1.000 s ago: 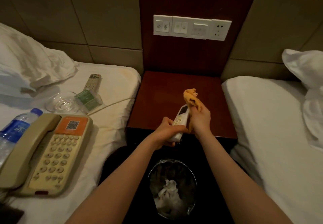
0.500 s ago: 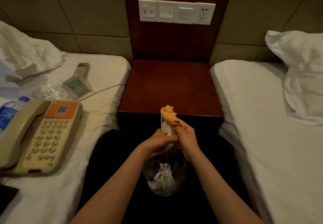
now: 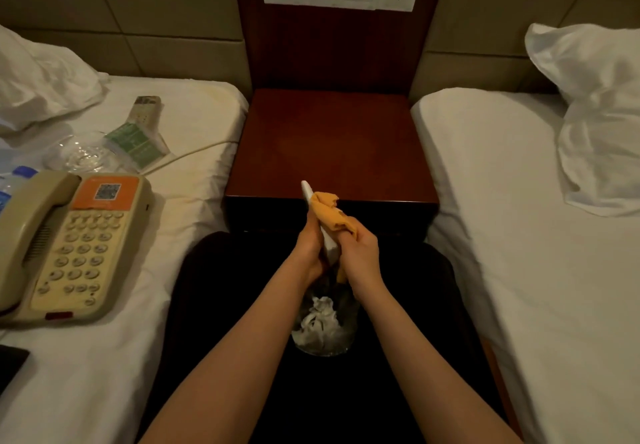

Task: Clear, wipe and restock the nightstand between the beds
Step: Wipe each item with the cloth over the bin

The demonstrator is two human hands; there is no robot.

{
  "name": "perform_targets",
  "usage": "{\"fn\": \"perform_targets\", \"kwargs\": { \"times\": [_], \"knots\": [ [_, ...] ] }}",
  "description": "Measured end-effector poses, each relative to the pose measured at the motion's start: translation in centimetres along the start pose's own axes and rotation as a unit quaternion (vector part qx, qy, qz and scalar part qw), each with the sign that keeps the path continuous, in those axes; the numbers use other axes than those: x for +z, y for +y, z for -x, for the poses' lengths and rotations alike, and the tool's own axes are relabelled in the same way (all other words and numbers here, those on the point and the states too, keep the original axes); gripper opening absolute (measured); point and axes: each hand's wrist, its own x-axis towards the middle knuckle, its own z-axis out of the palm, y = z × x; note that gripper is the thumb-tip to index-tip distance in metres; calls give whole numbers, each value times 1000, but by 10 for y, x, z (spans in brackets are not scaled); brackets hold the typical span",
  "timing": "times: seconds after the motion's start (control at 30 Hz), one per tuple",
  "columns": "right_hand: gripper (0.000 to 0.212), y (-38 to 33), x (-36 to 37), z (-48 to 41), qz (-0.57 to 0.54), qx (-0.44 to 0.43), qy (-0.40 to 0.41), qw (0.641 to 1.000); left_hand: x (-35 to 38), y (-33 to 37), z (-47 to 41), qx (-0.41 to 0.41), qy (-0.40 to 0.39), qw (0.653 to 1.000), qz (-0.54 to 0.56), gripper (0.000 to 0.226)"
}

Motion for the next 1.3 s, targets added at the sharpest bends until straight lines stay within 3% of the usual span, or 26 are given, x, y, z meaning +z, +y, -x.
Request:
{"fn": "perform_targets", "kwargs": {
  "times": [0.23, 0.4, 0.5, 0.6, 0.8, 1.03, 1.17, 1.3],
  "knots": [
    [37, 18, 17, 27, 48, -73, -1, 996, -11, 9, 1, 57, 99, 990, 77, 42],
    [39, 32, 36, 38, 74, -105, 14, 992, -23, 1, 4, 50, 77, 987, 132, 34],
    [31, 38, 35, 33, 38, -48, 21, 998, -27, -3, 2, 17, 91, 987, 131, 57],
    [30, 41, 34, 32, 24, -5, 24, 999, -34, -9, -1, 11, 94, 990, 109, 51],
    [45, 45, 33, 45, 124, -101, -41, 986, -54, -13, -1, -7, 33, 999, -3, 40],
    [40, 35, 18, 5, 123, -48, -31, 991, -46, -34, 5, -61, 0, 997, -51, 36],
    [39, 23, 1, -18, 210, -78, -38, 974, -41, -37, 11, -98, -21, 987, -125, 42],
    [34, 10, -12, -35, 219, -67, -8, 973, -44, -35, 16, -133, -49, 981, -133, 50]
  ]
}}
